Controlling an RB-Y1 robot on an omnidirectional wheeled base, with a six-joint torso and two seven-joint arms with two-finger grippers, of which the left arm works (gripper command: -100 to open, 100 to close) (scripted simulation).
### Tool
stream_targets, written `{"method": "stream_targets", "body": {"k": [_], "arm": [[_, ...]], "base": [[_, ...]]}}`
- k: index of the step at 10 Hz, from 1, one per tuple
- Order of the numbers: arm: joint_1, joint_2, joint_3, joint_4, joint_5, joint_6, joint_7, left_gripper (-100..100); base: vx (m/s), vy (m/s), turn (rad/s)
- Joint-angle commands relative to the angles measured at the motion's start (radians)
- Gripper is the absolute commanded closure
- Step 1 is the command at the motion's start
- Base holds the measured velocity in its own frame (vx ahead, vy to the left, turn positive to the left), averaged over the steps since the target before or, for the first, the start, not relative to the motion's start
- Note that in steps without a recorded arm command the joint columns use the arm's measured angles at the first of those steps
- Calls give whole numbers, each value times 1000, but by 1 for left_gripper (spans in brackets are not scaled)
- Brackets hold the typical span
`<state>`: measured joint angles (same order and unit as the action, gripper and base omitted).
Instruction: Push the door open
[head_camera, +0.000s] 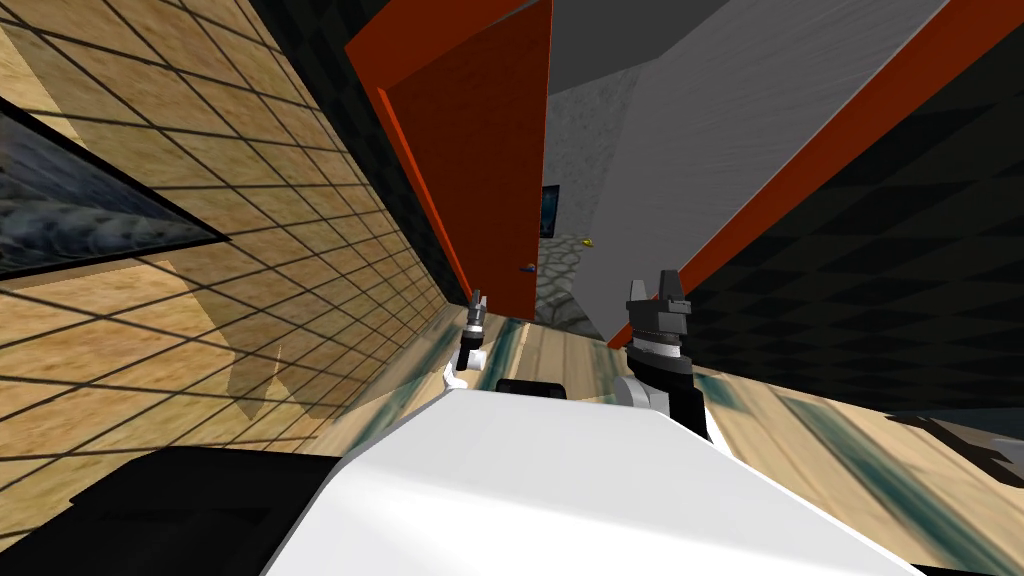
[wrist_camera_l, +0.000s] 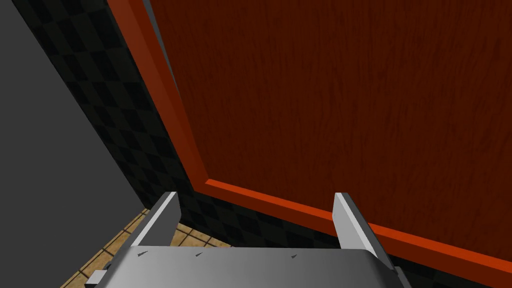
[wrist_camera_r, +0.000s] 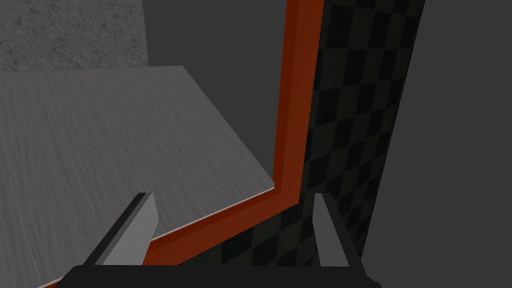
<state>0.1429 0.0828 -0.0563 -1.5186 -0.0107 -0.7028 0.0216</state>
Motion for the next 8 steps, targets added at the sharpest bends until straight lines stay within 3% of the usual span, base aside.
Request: {"method": "stream_targets", "body": {"k": [1,2,8], "arm": [[-16,-2,-4,50,6,-11,-7,-100],[-16,-2,-4,57,6,-11,-7,-100],[-77,-8,-14,216,27,-28,-25,-100]], "base": [[93,-3,-59],[67,-1,-17],[76,-4,-42]]}}
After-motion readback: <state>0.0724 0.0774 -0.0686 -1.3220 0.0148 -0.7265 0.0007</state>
